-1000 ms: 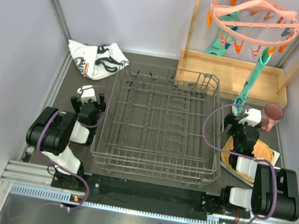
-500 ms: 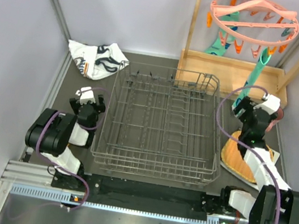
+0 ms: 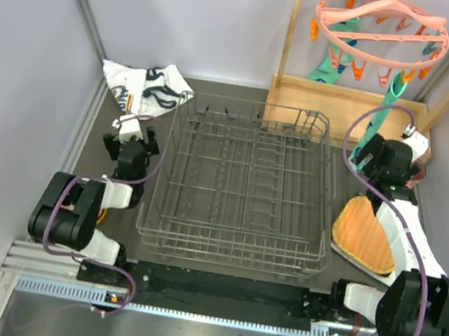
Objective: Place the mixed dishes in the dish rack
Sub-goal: Grab a plate with the right arm
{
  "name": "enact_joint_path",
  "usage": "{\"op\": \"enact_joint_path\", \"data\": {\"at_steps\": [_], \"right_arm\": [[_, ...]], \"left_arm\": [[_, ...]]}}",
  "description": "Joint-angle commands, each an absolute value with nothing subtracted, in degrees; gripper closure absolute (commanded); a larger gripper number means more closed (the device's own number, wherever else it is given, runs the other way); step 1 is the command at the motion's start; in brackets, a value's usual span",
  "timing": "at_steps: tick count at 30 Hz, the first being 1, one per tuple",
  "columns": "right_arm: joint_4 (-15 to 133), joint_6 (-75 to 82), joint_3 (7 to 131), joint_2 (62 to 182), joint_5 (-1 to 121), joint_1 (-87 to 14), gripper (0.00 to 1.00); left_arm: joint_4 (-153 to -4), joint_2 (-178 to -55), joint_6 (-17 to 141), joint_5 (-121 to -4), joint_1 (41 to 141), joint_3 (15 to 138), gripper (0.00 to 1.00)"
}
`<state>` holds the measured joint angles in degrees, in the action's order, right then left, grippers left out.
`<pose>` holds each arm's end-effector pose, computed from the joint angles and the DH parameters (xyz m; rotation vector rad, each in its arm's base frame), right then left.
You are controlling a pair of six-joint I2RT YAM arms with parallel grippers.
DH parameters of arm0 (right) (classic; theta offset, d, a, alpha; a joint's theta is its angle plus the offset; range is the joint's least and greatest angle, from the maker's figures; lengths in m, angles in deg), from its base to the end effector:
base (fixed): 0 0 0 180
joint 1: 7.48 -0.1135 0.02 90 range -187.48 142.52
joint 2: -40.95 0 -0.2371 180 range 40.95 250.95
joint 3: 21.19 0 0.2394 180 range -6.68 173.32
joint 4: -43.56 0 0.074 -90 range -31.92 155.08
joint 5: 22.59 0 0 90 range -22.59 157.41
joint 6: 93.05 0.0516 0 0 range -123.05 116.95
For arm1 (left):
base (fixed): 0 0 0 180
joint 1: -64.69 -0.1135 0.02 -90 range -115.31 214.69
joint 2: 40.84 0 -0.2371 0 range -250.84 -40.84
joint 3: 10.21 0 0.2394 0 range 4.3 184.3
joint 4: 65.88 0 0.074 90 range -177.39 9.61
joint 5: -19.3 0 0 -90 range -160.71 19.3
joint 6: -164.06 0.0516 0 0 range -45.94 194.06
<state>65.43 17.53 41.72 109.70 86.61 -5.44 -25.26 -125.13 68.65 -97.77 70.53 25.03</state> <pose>0.2801 -0.0270 0.2531 0.5979 1.9381 -0.1404 0.2729 -0.0043 0.1510 -0.3411 1.6741 0.2593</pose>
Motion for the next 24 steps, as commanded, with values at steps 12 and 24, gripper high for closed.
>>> {"op": "enact_joint_path", "data": {"at_steps": [12, 24], "right_arm": [[82.0, 26.6, 53.6, 110.1, 83.4, -4.1, 0.01], [87.7, 28.8, 53.0, 110.7, 81.9, -3.4, 0.01]], "left_arm": [[-69.7, -112.1, 49.0, -108.2, 70.8, 38.9, 0.01], [-82.8, -101.0, 46.7, -107.1, 70.7, 45.1, 0.01]]}}
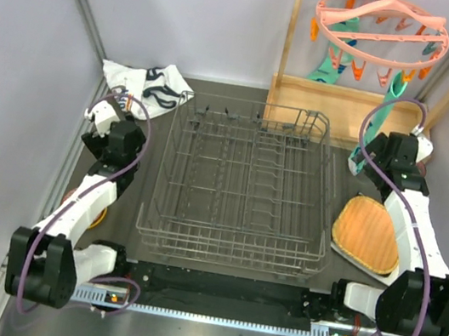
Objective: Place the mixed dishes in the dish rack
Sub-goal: Grab a plate with the right arm
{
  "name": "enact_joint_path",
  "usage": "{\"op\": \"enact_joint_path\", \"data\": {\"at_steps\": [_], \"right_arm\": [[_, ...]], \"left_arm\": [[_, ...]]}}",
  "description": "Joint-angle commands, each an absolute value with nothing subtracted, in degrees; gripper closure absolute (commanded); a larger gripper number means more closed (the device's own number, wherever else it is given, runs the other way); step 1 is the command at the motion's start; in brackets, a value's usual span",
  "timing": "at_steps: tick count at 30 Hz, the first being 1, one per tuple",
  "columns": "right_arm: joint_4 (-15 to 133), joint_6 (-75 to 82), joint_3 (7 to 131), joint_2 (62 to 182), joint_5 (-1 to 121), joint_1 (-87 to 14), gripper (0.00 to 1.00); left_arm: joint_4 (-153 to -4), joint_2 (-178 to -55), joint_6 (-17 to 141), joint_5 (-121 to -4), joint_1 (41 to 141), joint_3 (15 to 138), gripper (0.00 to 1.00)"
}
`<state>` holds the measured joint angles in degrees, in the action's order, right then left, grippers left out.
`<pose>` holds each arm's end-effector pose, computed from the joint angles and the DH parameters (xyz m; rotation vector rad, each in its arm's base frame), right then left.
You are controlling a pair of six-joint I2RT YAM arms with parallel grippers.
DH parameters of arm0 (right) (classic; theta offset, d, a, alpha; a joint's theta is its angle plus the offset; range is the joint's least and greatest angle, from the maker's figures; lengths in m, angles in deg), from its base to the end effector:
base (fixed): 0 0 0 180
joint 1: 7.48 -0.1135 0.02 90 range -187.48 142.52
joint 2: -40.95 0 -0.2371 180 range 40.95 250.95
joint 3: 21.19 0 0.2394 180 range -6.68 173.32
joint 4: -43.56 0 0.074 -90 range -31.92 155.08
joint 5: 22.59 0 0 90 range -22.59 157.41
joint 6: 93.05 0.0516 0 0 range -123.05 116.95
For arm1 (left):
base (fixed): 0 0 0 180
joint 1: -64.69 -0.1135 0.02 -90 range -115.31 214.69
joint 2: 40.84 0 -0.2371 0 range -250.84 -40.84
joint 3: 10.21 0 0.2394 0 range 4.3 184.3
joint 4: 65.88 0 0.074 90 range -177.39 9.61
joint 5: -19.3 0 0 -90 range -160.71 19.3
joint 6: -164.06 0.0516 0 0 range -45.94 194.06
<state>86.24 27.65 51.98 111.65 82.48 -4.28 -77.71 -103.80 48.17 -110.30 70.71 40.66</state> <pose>0.2742 -0.0288 0.2677 0.7846 2.1026 -0.0407 0.2524 0.0065 0.2284 -0.7460 1.7478 0.3097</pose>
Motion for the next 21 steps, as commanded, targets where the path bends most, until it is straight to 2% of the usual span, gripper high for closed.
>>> {"op": "enact_joint_path", "data": {"at_steps": [1, 6, 14, 21], "right_arm": [[87.8, 28.8, 52.9, 110.6, 81.3, -2.6, 0.01], [90.0, 29.9, 53.2, 111.1, 78.5, 1.2, 0.01], [91.4, 29.9, 55.5, 112.0, 77.7, 3.4, 0.01], [93.4, 29.3, 58.1, 113.2, 77.0, 4.4, 0.01]], "left_arm": [[-83.5, -100.9, 47.3, -105.7, 70.8, 45.6, 0.01], [-87.1, -101.2, 51.6, -96.7, 70.8, 50.9, 0.01], [-93.9, -102.6, 53.2, -92.4, 70.7, 56.4, 0.01], [-95.2, -102.5, 53.1, -87.4, 70.8, 55.9, 0.01]]}}
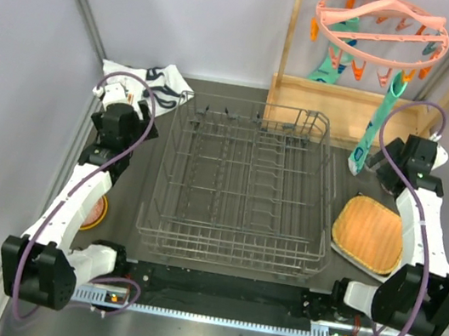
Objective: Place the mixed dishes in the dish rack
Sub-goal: Grab a plate with the right arm
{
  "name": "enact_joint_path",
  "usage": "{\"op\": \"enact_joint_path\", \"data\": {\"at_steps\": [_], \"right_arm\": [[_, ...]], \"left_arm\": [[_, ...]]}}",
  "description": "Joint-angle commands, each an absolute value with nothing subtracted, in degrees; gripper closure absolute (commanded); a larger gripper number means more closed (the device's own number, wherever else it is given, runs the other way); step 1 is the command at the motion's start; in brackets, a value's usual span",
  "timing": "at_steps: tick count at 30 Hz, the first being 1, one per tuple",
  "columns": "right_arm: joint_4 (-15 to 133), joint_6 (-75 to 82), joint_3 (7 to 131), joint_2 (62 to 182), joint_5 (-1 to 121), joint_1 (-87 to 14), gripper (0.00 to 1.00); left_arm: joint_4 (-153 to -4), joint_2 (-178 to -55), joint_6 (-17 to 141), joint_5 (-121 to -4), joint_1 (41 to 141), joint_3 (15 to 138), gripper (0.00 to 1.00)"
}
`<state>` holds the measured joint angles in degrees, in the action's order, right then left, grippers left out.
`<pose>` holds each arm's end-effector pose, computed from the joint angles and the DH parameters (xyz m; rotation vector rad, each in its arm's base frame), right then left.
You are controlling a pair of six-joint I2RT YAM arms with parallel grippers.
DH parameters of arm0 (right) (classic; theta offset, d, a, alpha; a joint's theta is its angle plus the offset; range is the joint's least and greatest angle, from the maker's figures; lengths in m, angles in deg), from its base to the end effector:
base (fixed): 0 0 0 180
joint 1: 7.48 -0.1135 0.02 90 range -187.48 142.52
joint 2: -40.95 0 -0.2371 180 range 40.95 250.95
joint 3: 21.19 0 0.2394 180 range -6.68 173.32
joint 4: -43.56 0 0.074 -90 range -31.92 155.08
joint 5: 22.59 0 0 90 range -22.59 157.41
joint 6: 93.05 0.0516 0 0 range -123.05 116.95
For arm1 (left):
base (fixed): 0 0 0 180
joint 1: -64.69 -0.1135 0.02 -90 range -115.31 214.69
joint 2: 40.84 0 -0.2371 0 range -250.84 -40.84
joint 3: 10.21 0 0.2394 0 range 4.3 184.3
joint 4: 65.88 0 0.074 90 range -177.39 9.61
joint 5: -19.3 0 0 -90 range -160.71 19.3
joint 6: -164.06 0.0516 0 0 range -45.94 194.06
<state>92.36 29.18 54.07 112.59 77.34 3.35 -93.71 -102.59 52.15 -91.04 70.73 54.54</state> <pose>0.2657 -0.0599 0.2651 0.9379 2.1487 -0.0206 0.2584 -0.0093 0.2835 -0.4939 1.9130 0.0387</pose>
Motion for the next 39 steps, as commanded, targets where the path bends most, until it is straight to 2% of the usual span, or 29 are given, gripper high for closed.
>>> {"op": "enact_joint_path", "data": {"at_steps": [1, 10, 20, 31, 39], "right_arm": [[93.8, 29.3, 58.6, 113.5, 77.0, 4.6, 0.01], [94.8, 28.4, 61.0, 117.5, 75.9, 4.9, 0.02], [96.8, 29.6, 63.6, 123.0, 77.8, 4.9, 0.11], [101.1, 32.6, 58.1, 113.3, 79.1, 4.9, 0.11], [105.8, 33.3, 55.6, 105.8, 77.0, 4.9, 0.08]], "left_arm": [[-95.1, -102.2, 53.3, -86.8, 70.8, 55.4, 0.01], [-93.7, -99.3, 55.8, -82.7, 70.8, 52.0, 0.01], [-95.6, -96.6, 58.9, -83.4, 70.7, 50.8, 0.01], [-96.4, -96.9, 57.2, -80.9, 70.8, 51.0, 0.01], [-98.5, -96.6, 55.3, -76.0, 70.8, 57.6, 0.01]]}}
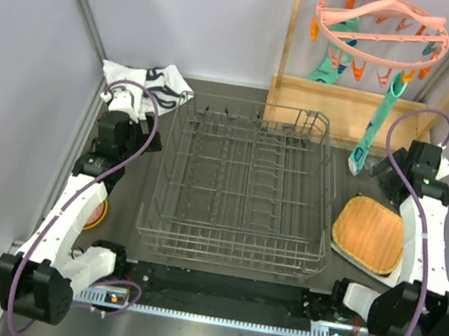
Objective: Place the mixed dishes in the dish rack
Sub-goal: Grab a plate with the right arm
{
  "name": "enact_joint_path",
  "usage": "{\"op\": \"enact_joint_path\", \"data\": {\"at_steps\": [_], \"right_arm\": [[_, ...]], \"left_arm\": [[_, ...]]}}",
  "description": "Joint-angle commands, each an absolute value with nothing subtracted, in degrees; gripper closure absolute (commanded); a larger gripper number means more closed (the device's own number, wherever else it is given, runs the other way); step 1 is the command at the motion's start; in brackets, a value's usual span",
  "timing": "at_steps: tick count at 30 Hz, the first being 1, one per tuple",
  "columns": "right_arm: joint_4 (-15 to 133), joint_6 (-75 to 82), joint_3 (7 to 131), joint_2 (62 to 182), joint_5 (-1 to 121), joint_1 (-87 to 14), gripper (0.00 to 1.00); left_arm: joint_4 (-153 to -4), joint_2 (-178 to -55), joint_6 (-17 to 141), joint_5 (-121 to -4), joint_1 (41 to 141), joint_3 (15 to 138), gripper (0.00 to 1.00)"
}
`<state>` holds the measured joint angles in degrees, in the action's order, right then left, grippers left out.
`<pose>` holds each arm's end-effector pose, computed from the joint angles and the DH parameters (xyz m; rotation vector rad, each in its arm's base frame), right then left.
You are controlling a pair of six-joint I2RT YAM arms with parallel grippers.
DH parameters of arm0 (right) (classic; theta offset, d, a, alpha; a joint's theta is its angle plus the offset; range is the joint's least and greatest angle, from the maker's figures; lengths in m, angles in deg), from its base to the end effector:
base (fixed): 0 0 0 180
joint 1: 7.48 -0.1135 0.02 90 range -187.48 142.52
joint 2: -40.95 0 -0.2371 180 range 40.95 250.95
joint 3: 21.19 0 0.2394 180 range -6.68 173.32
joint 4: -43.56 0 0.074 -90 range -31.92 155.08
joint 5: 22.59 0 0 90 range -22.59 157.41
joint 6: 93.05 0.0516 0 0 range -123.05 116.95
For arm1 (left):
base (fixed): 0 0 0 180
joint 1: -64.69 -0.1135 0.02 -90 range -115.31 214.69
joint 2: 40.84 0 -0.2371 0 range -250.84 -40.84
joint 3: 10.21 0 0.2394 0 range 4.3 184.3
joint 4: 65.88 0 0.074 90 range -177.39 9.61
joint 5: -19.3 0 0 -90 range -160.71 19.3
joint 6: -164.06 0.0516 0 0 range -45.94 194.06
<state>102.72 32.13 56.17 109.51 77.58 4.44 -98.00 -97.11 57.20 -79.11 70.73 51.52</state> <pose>0.2423 -0.0605 0.2747 1.0424 2.1965 -0.0352 0.2379 -0.0176 0.2774 -0.2831 2.0124 -0.1023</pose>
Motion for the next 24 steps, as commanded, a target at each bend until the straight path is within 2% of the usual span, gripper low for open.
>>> {"op": "enact_joint_path", "data": {"at_steps": [1, 5, 14, 24], "right_arm": [[105.9, 33.5, 55.7, 105.2, 76.7, 4.9, 0.08], [107.8, 33.4, 56.4, 105.3, 75.6, 5.0, 0.07], [107.6, 30.4, 51.8, 112.5, 67.9, 4.9, 0.11], [106.4, 31.5, 50.9, 118.0, 74.2, -1.1, 0.13]], "left_arm": [[-99.4, -96.6, 54.9, -75.7, 70.8, 58.5, 0.01], [-101.4, -97.8, 55.2, -75.5, 70.8, 62.9, 0.01], [-102.5, -98.2, 56.0, -75.3, 70.8, 63.2, 0.01], [-102.8, -96.3, 55.7, -75.0, 70.8, 61.1, 0.01]]}}
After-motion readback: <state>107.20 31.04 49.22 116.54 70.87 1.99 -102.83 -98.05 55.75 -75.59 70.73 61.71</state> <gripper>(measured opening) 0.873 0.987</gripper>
